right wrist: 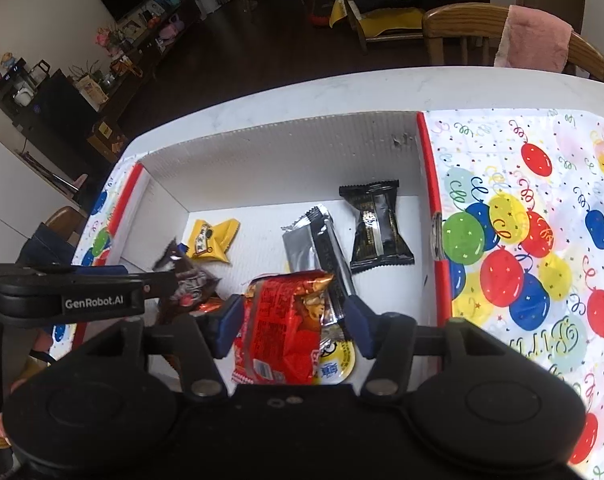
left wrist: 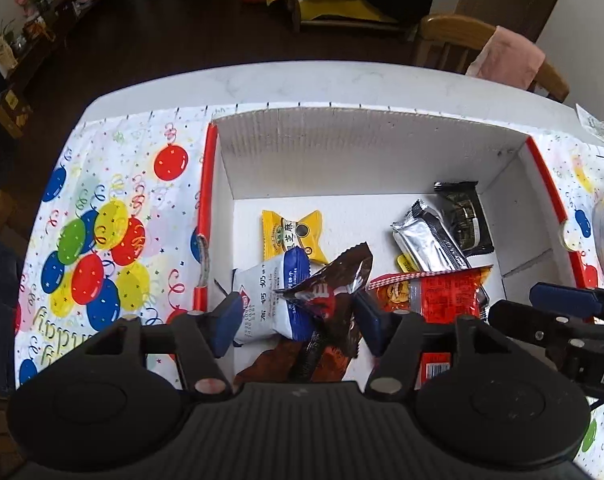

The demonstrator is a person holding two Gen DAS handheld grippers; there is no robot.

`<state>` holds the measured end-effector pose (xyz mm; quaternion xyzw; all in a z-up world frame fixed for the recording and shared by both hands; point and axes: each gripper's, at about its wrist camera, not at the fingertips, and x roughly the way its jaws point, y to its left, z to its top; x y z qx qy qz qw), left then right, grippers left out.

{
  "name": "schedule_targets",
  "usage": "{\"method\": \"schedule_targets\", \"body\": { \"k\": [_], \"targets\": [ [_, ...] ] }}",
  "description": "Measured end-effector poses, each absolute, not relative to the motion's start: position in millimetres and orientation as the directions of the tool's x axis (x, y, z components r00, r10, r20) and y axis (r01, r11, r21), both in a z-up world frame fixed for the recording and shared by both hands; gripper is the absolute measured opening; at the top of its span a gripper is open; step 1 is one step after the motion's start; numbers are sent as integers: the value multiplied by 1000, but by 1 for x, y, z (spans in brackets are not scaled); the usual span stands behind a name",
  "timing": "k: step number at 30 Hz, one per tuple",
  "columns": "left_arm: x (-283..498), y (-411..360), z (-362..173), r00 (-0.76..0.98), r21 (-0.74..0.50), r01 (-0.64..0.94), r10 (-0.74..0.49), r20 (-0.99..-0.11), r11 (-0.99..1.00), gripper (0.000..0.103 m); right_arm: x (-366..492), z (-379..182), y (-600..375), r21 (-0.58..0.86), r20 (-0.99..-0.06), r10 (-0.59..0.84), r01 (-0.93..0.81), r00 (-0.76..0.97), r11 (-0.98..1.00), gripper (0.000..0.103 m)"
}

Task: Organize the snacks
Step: 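Open both tools to release the snacks into the box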

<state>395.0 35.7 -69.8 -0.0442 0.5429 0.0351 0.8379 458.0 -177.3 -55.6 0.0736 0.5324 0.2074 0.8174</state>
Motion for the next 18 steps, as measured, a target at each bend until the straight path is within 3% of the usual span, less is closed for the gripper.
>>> {"method": "schedule_targets", "body": {
  "k": [18],
  "targets": [
    [312, 48, -15, 562, -63, -22, -39, -826, 998, 65, 388, 0, -183, 381, -772, 458, -256, 440, 888, 70]
  ]
}}
